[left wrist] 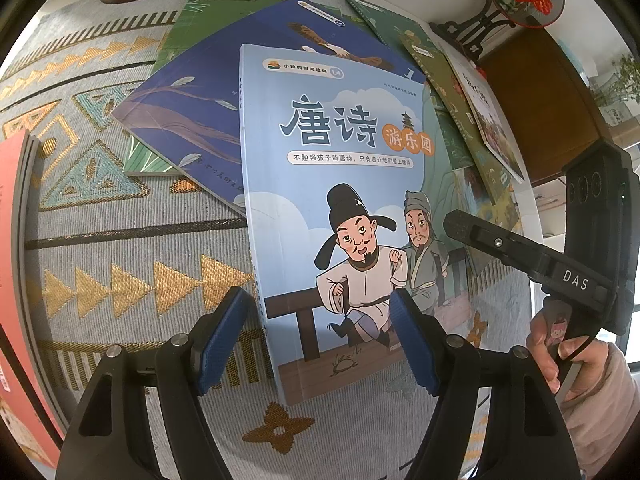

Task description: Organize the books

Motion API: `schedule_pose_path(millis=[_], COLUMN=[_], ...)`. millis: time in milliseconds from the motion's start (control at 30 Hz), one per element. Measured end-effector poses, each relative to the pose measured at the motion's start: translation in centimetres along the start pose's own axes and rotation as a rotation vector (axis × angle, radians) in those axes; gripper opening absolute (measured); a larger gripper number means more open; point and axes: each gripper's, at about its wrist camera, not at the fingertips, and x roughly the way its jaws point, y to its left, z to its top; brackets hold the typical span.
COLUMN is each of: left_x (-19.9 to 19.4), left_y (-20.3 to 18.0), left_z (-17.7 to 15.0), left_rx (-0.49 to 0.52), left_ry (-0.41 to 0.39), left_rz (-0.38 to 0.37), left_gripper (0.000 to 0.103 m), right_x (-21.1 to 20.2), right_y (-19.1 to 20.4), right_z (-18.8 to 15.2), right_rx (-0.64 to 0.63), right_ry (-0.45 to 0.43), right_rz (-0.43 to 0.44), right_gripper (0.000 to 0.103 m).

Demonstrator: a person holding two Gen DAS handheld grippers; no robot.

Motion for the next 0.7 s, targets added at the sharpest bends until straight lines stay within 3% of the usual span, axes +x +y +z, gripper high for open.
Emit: schedule_pose_path(millis=[367,400,500,633,700], left_x=[0.1,0.2,0.6,0.4,-0.1], left_y=[-0.1,-0.3,-0.8,-1.6,-1.5], left_z=[0.1,0.3,0.2,-0.1,-0.1], left_rx=[-0.004,-0.008,-0.043,-0.007,0.006], left_ry=[0.018,0.028,0.067,0.046,0.03], left_rz=[0.02,0.023,-0.033,0.025,0.045], left_gripper=[0.071,0.067,0.066,0.061,0.058], right_x=[0.1,0.2,0.3,0.4,0.3], right_y=[0.2,0.2,0.3,0.5,0.6], right_z=[0.1,0.1,0.4,0.5,0.6], right_rx=[-0.003,-0.002,0.001,0.005,-0.001], right_ry=[0.012,0.015,0.024,0.036,0.035], right_rz=[-0.01,-0.01,-0.013,-0.025,-0.036], right_gripper=[0.059,0.059,0.059,0.059,0.054])
